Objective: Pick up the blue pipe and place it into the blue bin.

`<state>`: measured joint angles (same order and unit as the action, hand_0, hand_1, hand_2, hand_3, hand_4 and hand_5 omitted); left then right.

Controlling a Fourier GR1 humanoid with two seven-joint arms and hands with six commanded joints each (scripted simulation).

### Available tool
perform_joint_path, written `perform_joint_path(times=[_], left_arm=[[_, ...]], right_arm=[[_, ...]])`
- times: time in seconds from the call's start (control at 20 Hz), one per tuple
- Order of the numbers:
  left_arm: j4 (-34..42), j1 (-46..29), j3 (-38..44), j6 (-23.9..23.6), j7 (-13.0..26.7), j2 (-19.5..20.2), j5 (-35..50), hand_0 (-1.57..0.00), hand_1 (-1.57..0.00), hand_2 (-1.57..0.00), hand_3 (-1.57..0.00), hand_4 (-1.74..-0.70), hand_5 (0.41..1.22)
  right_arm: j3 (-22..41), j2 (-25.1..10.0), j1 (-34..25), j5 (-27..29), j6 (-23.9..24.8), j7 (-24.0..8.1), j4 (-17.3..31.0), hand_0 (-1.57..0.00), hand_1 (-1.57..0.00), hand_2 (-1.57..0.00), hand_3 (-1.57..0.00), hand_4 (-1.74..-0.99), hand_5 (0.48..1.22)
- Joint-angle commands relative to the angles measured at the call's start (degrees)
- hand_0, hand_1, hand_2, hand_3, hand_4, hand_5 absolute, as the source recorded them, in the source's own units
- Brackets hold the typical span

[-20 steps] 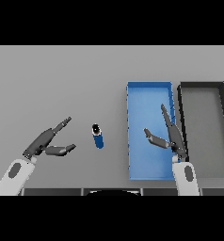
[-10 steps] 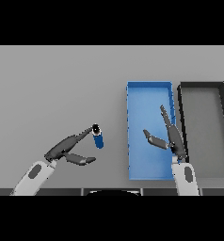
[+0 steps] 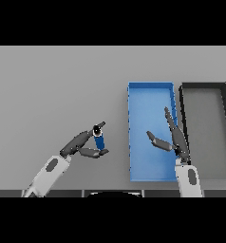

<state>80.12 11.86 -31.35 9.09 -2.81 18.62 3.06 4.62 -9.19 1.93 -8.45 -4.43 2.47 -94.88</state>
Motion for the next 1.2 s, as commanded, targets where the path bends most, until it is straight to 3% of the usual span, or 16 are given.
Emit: perform_joint_path(times=[0.0, 0.2, 0.35, 0.4, 0.5, 0.6, 0.7, 0.9, 1.15], left_arm=[[-1.1, 0.6, -0.3, -0.7, -0.7, -0.8, -1.1, 0.00, 0.00, 0.00, 0.00, -1.10, 0.497], [-3.5, 1.5, 0.0, 0.2, -3.8, -3.9, 0.6, 0.00, 0.00, -0.09, -0.04, -1.14, 0.567], [-4.6, 1.7, 1.2, 1.6, -3.6, -6.2, 4.2, -0.04, -0.25, -0.42, -0.35, -1.27, 0.675], [-4.8, 1.7, 1.2, 1.6, -2.8, -7.3, 5.0, -0.18, -0.41, -0.58, -0.59, -1.30, 0.784], [-4.6, 0.7, 0.9, 0.7, -4.1, -7.8, 4.6, -0.65, -0.83, -0.94, -0.91, -1.45, 0.941], [-4.0, 0.5, 0.3, 0.3, -3.8, -8.7, 3.9, -0.98, -1.10, -1.16, -1.11, -1.55, 1.042], [-3.4, 0.4, -0.5, 0.0, -3.4, -8.6, 3.6, -1.19, -1.27, -1.31, -1.26, -1.62, 1.106], [-1.8, -0.3, -1.8, -1.6, -5.7, -8.7, 1.5, -1.42, -1.45, -1.46, -1.44, -1.52, 1.174], [1.5, 0.5, -0.7, -1.3, -9.5, -10.5, 1.8, -1.52, -1.53, -1.54, -1.53, -1.48, 1.206]], right_arm=[[0.0, -0.1, 0.1, 0.0, -0.2, 0.6, 0.1, 0.00, 0.00, 0.00, 0.00, -1.200, 0.547], [-0.1, -0.4, -0.1, -0.6, 0.1, 0.7, 0.6, 0.00, 0.00, 0.00, 0.00, -1.188, 0.550], [-0.2, -0.5, 0.2, -0.2, -0.2, 1.7, 0.6, 0.00, 0.00, 0.00, 0.00, -1.196, 0.560], [0.1, -0.2, 0.2, -0.5, 0.0, 1.2, 0.4, 0.00, 0.00, 0.00, 0.00, -1.192, 0.560], [0.0, -0.2, 0.2, -0.3, -0.1, 0.5, 0.1, 0.00, 0.00, 0.00, 0.00, -1.189, 0.562], [-0.1, -0.7, 0.5, -0.7, 0.0, 1.2, 0.1, 0.00, 0.00, 0.00, 0.00, -1.182, 0.562], [0.1, -0.1, -0.2, -0.9, 0.5, 0.5, 0.6, 0.00, 0.00, 0.00, 0.00, -1.178, 0.561], [0.3, 0.0, -0.1, -1.2, 0.5, 0.5, 1.0, 0.00, 0.00, 0.00, 0.00, -1.174, 0.558], [0.4, 0.1, 0.1, -1.9, 1.0, 0.4, 0.9, 0.00, 0.00, 0.00, 0.00, -1.154, 0.550]])
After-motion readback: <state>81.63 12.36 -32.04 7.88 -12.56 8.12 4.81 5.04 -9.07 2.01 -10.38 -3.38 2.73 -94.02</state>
